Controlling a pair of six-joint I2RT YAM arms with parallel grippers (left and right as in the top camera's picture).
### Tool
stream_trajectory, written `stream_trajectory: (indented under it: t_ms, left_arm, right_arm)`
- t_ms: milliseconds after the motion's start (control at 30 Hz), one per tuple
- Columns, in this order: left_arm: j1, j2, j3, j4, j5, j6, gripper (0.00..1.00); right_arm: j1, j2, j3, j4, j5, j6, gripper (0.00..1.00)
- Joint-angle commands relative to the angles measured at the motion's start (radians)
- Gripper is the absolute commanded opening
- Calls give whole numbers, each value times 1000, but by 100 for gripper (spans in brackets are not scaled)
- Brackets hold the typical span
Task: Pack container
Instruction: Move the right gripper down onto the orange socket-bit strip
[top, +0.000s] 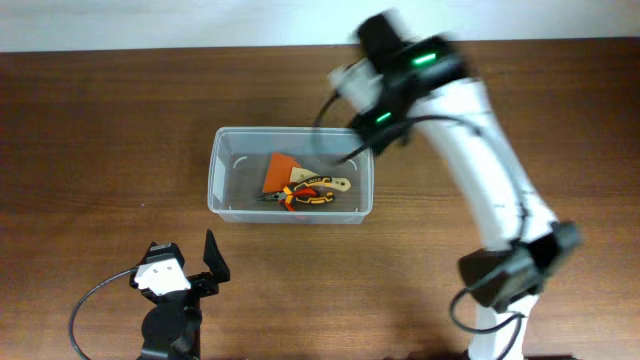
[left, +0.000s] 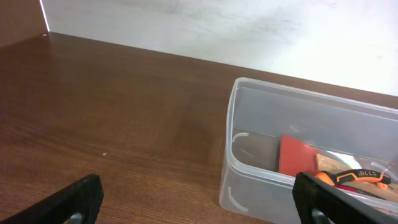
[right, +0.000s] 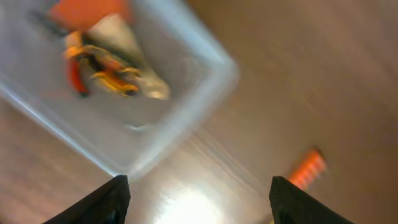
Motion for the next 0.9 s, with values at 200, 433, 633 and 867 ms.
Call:
stream_trajectory:
  t_ms: [200, 433, 633, 867]
  left_arm:
    - [-4, -6, -3, -2, -4, 9, 99]
    - [-4, -6, -3, -2, -4, 9, 99]
    - [-4, -6, -3, -2, -4, 9, 99]
    - [-4, -6, -3, -2, -4, 9, 99]
  right_arm:
    - [-401, -34, 138, -128, 51, 138, 76]
    - [-616, -22, 107, -124, -6, 137, 82]
    - [-710, 6, 79, -108, -62, 137, 82]
    - [-729, 15, -73, -12, -62, 137, 81]
